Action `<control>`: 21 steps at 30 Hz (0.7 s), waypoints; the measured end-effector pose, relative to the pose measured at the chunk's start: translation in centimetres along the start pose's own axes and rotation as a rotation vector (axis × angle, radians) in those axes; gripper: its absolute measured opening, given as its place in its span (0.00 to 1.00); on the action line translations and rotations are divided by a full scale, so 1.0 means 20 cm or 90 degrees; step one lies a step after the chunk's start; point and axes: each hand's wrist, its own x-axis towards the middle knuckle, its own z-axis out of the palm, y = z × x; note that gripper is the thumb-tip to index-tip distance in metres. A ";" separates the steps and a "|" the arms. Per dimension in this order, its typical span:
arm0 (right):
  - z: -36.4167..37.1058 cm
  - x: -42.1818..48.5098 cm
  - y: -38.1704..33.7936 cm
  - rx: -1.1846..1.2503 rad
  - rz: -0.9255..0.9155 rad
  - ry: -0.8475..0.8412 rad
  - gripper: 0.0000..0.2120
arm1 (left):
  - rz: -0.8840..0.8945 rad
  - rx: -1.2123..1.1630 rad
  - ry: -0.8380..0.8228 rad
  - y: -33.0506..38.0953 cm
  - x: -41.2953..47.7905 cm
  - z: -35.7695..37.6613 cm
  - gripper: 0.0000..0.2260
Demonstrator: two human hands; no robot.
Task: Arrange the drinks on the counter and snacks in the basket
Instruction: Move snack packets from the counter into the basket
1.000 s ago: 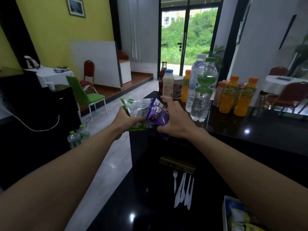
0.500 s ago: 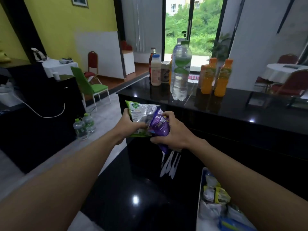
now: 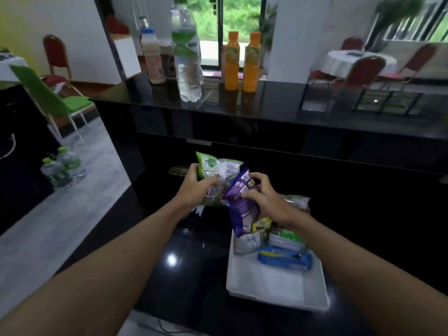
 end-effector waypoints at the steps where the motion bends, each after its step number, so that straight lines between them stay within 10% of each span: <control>1: -0.03 -0.04 0.04 0.007 0.018 0.018 0.41 | -0.007 0.006 -0.010 -0.02 0.00 0.05 0.19; 12: -0.12 -0.37 0.52 0.134 0.150 0.163 0.41 | -0.091 0.073 -0.163 -0.40 -0.05 0.46 0.16; 21: -0.03 -0.54 0.74 0.008 0.232 0.269 0.34 | -0.088 0.096 -0.225 -0.70 -0.13 0.51 0.37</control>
